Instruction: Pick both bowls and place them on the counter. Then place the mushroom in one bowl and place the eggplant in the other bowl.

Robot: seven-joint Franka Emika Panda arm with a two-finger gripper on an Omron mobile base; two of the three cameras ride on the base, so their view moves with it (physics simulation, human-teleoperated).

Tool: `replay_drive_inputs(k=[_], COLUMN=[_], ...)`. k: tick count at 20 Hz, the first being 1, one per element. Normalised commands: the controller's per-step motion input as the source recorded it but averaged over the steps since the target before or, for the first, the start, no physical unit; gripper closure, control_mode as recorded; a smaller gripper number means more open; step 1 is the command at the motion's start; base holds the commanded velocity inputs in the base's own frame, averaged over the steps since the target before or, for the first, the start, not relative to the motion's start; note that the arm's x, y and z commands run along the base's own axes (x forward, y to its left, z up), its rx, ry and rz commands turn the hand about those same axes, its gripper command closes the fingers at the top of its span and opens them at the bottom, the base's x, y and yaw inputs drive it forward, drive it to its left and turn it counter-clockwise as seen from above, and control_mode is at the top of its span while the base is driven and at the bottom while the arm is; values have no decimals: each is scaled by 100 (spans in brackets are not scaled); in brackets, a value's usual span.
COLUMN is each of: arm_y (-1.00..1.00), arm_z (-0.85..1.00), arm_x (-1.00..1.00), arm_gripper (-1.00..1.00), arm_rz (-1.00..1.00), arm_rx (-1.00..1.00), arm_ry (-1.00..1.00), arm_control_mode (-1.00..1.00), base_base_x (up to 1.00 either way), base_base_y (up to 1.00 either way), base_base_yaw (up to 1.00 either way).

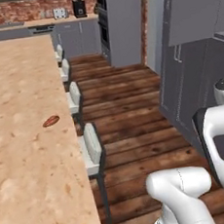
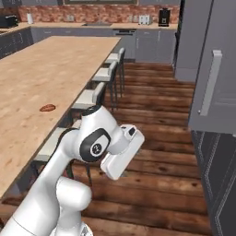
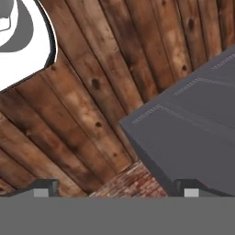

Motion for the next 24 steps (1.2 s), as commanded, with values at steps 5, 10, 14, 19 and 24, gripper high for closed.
replay_drive_inputs(k=[5, 10, 14, 19, 24], arm_y=[0, 0, 0, 0, 0], arm_z=[0, 0, 0, 0, 0], arm_x=[0, 0, 0, 0, 0], arm_gripper=[-100, -100, -100, -100, -100], arm_rz=[0, 0, 0, 0, 0], arm_rx=[0, 0, 0, 0, 0], arm_ry=[0, 0, 0, 0, 0], arm_control_mode=[100, 100, 100, 100, 100], base_base_x=[84, 77, 85, 100, 67], base_base_y=[-47, -91, -72, -18, -57], base_base_yaw=[13, 12, 1, -2, -11])
